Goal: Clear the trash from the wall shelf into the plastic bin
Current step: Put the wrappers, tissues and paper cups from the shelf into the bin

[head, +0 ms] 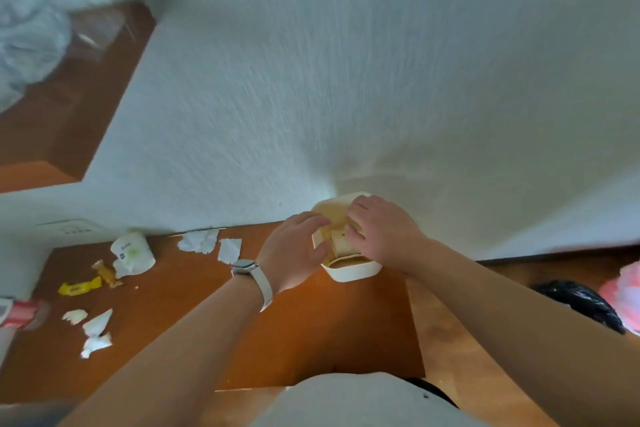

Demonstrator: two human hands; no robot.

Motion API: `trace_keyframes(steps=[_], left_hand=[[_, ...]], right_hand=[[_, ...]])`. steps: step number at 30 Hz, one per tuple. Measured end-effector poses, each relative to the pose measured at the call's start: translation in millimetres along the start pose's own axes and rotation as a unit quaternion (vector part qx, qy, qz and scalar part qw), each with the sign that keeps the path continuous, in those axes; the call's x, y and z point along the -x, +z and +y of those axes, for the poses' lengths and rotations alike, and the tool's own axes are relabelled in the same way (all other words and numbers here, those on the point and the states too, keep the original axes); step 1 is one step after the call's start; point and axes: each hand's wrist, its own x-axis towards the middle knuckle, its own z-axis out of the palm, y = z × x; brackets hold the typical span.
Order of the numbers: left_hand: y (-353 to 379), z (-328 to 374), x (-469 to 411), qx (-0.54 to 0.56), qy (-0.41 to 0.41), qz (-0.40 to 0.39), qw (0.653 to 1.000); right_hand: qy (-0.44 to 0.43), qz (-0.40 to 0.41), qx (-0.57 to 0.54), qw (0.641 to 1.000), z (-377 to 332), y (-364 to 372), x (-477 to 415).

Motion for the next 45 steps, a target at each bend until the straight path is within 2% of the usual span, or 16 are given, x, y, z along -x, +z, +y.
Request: trace_keyframes(steps=[5, 10, 19, 29, 33, 45], left_hand=[[-7, -7, 19, -0.036, -0.039, 0.029, 0.998], [-17, -30, 47, -0.062, -0.091, 0.073, 0.991], [-29, -103, 98, -0.107, -0.122, 0.069, 0.984], [-50, -224, 121, -0.119, -0.126, 0.037, 0.984], [-47, -266, 114, -0.091, -0.142, 0.024, 0.985], [-19, -316, 78, -0.079, -0.143, -0.069, 0.984]], right_hand=[[-0.051, 0.011, 0.01, 0.999, -9, 9, -10], [-0.104, -0.01, 0.023, 0.994, -34, 16, -31], [-0.158, -0.026, 0.056, 0.985, -95, 44, -62], [-0.098, -0.121, 0.101, 0.983, -157, 106, -103], [-0.057, -0.16, 0.122, 0.978, -173, 134, -118], [0.041, -0.208, 0.116, 0.97, -186, 190, -138]])
